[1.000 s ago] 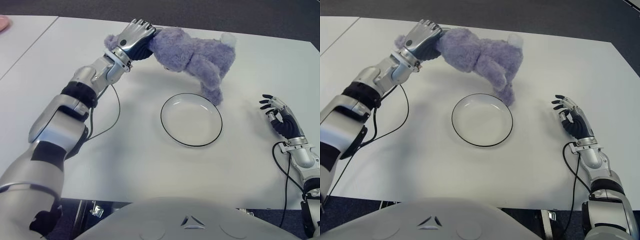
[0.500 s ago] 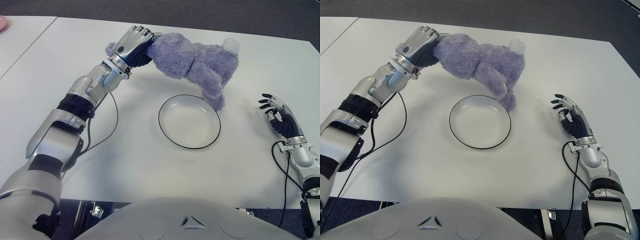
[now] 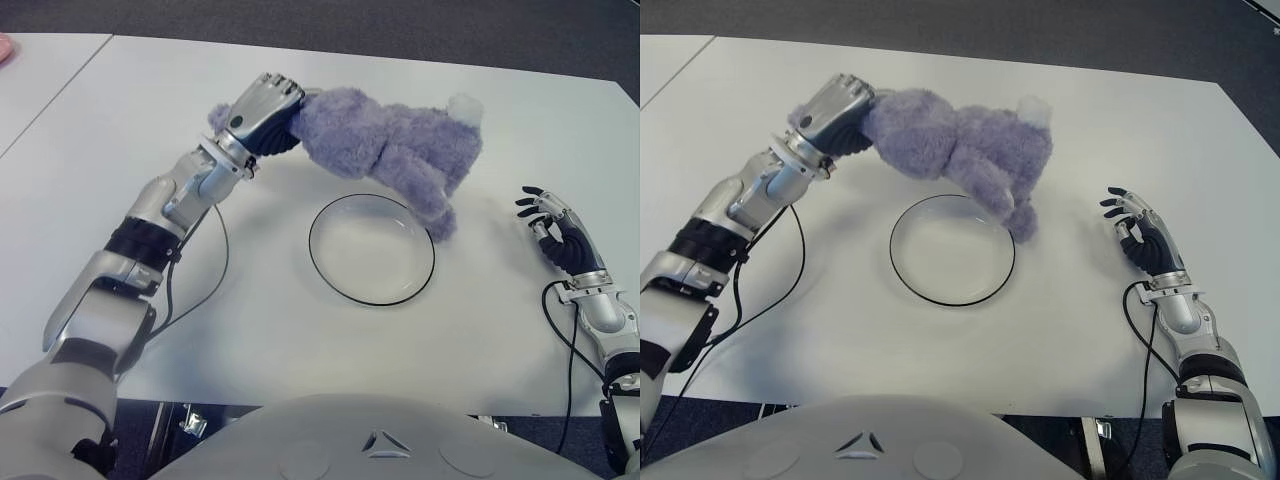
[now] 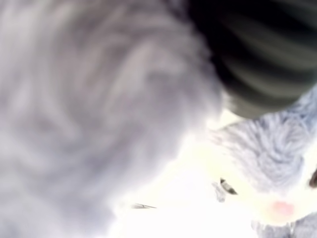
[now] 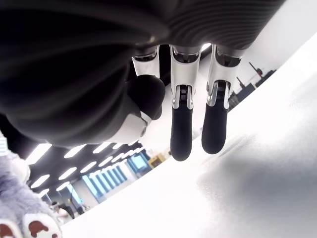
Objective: Put the doll into the plate.
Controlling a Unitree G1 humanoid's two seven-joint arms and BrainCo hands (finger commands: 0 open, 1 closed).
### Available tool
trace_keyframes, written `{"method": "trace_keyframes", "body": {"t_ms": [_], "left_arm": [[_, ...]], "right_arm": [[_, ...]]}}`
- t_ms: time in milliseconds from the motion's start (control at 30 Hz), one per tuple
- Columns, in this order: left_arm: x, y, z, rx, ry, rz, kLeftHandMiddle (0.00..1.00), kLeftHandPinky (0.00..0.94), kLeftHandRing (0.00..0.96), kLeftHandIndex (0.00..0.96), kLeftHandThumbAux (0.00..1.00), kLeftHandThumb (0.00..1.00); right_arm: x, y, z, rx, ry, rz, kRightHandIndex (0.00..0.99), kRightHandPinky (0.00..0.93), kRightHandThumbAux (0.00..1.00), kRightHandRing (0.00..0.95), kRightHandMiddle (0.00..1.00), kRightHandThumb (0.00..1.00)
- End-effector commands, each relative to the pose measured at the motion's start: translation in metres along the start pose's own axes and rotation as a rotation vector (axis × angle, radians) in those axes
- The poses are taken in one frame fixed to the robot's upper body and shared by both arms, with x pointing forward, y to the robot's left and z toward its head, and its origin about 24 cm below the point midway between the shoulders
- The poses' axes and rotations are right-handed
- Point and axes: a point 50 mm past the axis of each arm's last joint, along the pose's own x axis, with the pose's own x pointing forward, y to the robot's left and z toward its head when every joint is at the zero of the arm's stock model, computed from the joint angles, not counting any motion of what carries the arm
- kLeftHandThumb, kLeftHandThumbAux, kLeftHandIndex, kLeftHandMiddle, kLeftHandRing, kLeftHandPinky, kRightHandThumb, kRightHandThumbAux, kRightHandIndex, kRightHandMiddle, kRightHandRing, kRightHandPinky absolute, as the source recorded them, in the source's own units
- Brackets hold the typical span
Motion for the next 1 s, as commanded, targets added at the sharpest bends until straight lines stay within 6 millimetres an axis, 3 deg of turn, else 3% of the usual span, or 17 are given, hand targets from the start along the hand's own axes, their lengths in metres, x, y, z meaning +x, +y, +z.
{"method": "trace_keyframes", "body": {"t_ms": [33,333,1000], "left_arm": [[-0.011,-0.007,0.005,-0.008,-0.007,-0.073,0.88,0.85,0.868,0.441,0.706,0.717],[-0.013,-0.014,0.01,-0.019,-0.032,-0.132,0.884,0.856,0.879,0.441,0.708,0.714],[-0.015,-0.018,0.01,-0.042,-0.017,-0.091,0.87,0.853,0.865,0.442,0.706,0.718]], "right_arm": [[-0.043,0.084,-0.009,0.181,0.179,0.164,0.259,0.417,0.737,0.33,0.138,1.0],[-0.043,0.084,-0.008,0.189,0.17,0.164,0.263,0.417,0.737,0.317,0.138,1.0],[-0.046,0.085,-0.009,0.174,0.174,0.188,0.271,0.417,0.738,0.299,0.131,1.0]]}}
